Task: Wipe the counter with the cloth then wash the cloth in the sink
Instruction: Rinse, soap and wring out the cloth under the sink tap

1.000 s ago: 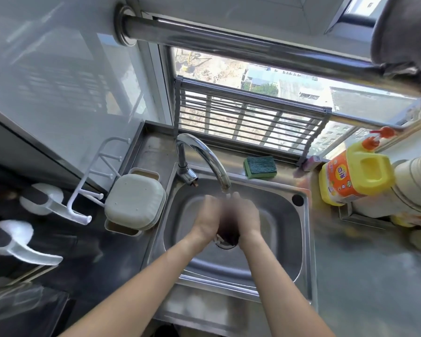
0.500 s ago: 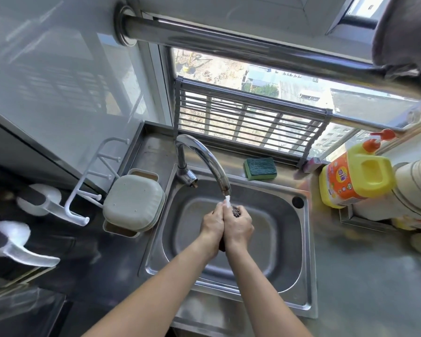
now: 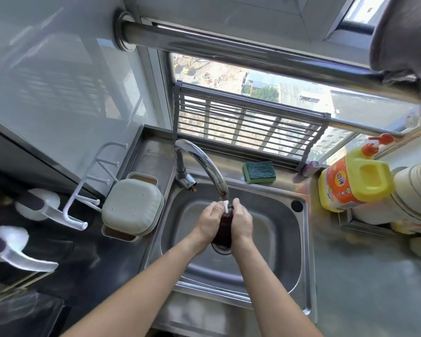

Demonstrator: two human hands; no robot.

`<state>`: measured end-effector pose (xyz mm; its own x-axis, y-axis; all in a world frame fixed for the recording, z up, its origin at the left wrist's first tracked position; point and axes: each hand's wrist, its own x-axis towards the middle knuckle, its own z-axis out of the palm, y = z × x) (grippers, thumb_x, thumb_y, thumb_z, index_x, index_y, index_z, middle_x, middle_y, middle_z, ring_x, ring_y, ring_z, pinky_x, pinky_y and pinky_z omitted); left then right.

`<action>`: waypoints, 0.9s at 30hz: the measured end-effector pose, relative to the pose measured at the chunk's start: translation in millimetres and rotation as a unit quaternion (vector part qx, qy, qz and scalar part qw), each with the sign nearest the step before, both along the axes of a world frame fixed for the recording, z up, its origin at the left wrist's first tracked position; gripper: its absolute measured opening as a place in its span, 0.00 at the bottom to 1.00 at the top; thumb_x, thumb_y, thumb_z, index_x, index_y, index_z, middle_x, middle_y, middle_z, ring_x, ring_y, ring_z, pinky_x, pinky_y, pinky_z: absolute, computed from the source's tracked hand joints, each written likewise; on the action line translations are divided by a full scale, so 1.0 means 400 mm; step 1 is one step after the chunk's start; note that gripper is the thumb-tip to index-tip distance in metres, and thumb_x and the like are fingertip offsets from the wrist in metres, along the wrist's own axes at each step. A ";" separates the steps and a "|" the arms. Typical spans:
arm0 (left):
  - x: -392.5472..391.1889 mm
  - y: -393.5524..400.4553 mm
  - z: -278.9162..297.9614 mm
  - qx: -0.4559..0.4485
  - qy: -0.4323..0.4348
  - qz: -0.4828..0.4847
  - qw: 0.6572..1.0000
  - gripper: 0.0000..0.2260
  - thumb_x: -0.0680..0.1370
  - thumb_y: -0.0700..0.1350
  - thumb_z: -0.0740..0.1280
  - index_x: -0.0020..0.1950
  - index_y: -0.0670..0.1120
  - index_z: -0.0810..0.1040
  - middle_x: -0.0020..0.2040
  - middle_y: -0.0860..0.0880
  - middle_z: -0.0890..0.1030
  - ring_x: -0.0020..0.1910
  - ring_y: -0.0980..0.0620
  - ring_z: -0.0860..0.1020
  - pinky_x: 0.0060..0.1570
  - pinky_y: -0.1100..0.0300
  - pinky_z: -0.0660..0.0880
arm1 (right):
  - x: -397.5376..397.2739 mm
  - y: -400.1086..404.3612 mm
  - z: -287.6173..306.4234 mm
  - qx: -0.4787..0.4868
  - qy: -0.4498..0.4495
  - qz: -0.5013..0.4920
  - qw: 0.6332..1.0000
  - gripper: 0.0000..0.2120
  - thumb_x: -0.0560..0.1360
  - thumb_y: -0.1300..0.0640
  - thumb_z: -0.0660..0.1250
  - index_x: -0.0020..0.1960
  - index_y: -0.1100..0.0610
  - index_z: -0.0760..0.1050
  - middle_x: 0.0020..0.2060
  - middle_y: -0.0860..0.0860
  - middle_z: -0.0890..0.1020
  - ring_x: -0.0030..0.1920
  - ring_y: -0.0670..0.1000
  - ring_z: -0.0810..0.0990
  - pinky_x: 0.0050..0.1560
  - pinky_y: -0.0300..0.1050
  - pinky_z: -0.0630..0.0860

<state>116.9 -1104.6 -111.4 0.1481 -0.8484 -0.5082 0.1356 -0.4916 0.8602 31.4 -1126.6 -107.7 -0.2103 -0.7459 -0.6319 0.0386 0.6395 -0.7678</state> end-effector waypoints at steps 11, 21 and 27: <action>-0.045 0.008 0.016 0.168 0.170 0.081 0.968 0.28 0.80 0.64 0.52 0.43 0.45 0.82 0.40 0.46 0.85 0.42 0.48 0.82 0.46 0.57 0.80 | 0.005 0.081 -0.048 -0.105 0.172 0.124 0.971 0.11 0.76 0.40 0.69 0.52 0.45 0.75 0.46 0.51 0.79 0.48 0.50 0.80 0.51 0.46 0.74; -0.078 0.007 -0.033 0.147 0.151 0.145 0.967 0.21 0.85 0.55 0.54 0.58 0.42 0.80 0.51 0.45 0.83 0.46 0.51 0.82 0.42 0.61 0.76 | 0.008 0.036 -0.037 -0.114 0.257 0.131 0.951 0.25 0.74 0.33 0.60 0.34 0.54 0.72 0.32 0.54 0.83 0.38 0.60 0.82 0.40 0.53 0.77; -0.053 0.016 -0.039 0.098 0.033 0.114 0.988 0.14 0.84 0.48 0.58 0.48 0.45 0.80 0.45 0.48 0.84 0.46 0.51 0.81 0.48 0.58 0.77 | 0.009 0.025 -0.019 -0.058 0.235 0.144 0.959 0.22 0.81 0.42 0.58 0.39 0.54 0.80 0.43 0.58 0.86 0.49 0.62 0.82 0.49 0.51 0.76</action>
<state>95.8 -1098.2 -126.9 0.2853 -0.6817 -0.6737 0.3141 -0.5976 0.7377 35.2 -1116.5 -115.5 -0.2264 -0.8753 -0.4274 -0.4957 0.4812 -0.7229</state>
